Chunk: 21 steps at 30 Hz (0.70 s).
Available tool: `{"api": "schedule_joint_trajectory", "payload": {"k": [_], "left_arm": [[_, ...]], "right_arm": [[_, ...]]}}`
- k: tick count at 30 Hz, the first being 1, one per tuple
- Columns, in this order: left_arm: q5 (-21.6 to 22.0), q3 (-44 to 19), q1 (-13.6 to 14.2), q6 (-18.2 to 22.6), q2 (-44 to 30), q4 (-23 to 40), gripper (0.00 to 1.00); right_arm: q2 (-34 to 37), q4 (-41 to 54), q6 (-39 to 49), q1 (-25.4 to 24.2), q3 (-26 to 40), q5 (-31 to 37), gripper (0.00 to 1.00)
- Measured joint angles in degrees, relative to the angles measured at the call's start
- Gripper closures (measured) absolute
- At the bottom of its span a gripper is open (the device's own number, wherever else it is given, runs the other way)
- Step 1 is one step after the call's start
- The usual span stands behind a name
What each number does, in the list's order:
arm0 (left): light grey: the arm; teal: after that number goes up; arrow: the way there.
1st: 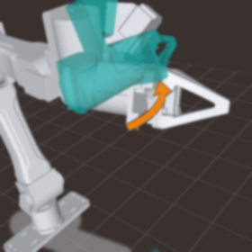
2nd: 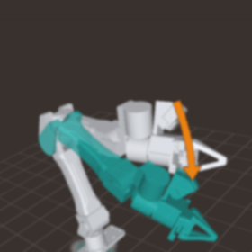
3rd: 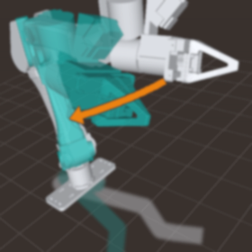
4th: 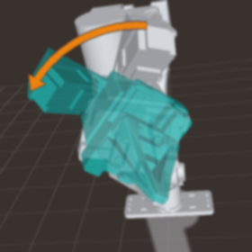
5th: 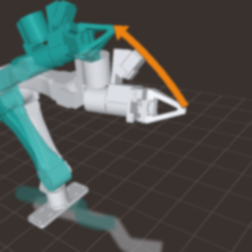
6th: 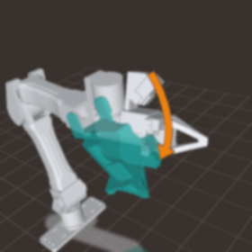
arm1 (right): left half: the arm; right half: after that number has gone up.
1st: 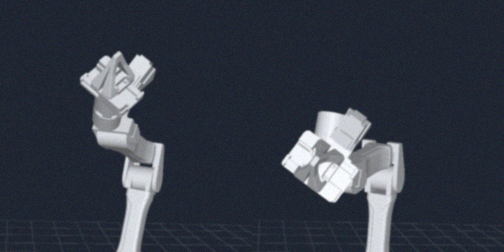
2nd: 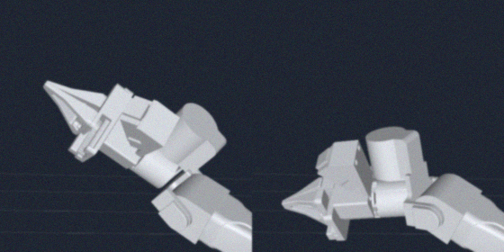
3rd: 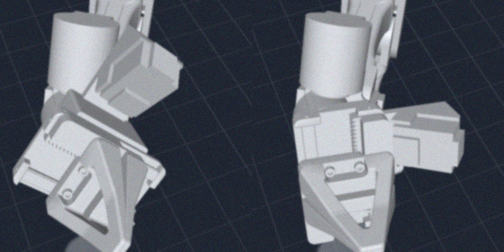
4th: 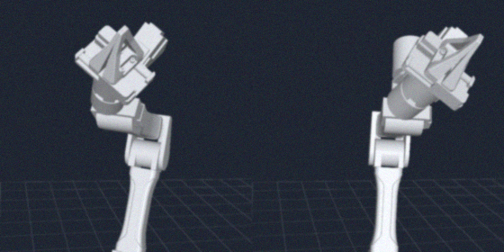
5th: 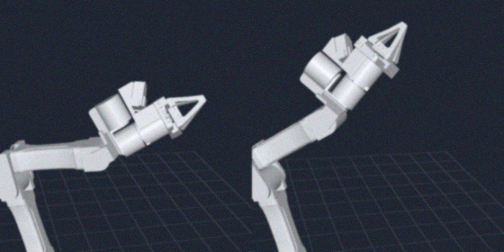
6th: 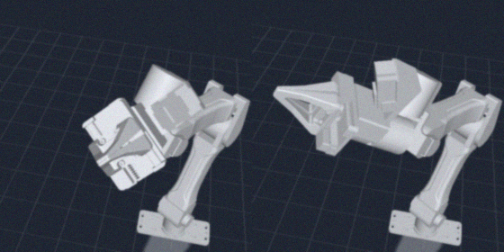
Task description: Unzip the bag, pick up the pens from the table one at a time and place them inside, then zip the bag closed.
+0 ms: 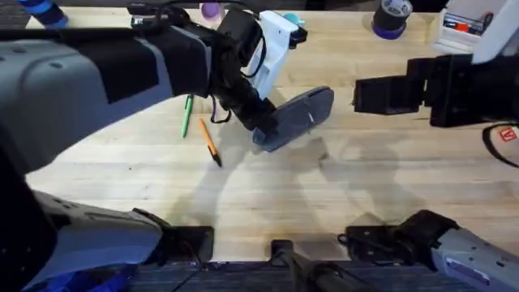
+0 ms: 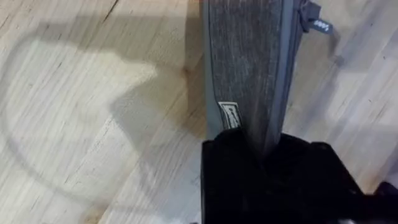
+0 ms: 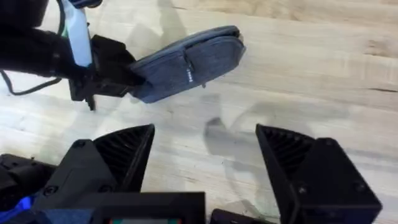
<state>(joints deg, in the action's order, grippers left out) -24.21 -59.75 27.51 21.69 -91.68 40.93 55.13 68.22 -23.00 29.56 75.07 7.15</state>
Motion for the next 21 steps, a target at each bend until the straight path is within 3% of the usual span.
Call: {"api": "schedule_joint_trajectory", "payload": {"k": [10, 14, 21], "left_arm": [[0.0, 0.0, 0.0, 0.0, 0.0, 0.0, 0.958], [0.0, 0.0, 0.0, 0.0, 0.0, 0.0, 0.957], [0.0, 0.0, 0.0, 0.0, 0.0, 0.0, 0.957]], "right_arm": [[2.6, 0.2, -0.2, 0.0, -2.7, -1.0, 0.005], [2.6, -3.2, -0.3, 0.5, -7.9, -1.0, 0.005], [2.3, -17.1, -0.6, 1.8, -19.5, -1.0, 0.003]]}}
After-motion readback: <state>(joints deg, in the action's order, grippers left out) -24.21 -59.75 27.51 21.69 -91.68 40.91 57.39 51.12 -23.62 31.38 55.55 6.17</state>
